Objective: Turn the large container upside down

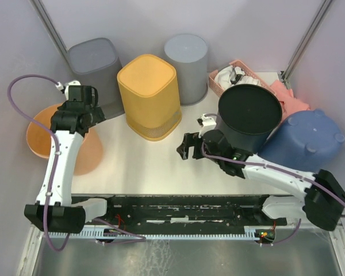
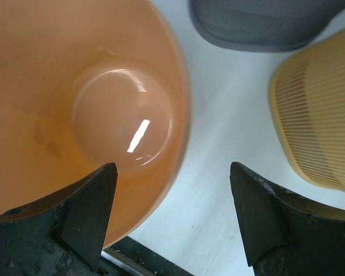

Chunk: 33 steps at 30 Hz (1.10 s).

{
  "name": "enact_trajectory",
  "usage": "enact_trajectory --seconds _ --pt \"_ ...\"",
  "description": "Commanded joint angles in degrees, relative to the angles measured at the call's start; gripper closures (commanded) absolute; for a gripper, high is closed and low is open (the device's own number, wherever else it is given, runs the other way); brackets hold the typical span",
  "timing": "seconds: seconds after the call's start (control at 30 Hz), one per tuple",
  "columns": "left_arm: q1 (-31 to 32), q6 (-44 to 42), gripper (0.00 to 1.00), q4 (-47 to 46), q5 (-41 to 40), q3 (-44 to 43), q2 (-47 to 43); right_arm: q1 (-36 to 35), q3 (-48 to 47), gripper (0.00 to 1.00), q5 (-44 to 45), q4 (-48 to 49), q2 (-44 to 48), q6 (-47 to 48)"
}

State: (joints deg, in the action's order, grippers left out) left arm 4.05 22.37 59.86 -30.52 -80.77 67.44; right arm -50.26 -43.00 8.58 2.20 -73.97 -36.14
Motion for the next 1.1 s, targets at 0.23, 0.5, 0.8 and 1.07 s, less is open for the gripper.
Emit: enact_trajectory --seconds 0.23,0.5,0.8,1.07 --pt "-5.9 -4.7 0.63 -10.4 27.2 8.5 1.4 0.0 -4.9 0.01 14.5 -14.9 18.9 7.5" --pt "-5.9 -2.4 0.97 -9.2 39.4 7.9 -3.0 0.1 -9.4 0.01 19.9 -19.4 23.4 11.8" --pt "-2.2 6.9 0.97 -8.8 62.8 12.0 -12.5 0.7 -11.6 0.01 23.8 -21.5 25.2 15.2" --pt "-0.6 20.3 0.97 -25.1 82.9 23.8 -16.4 1.6 -19.3 0.01 19.4 -29.0 23.1 10.7"
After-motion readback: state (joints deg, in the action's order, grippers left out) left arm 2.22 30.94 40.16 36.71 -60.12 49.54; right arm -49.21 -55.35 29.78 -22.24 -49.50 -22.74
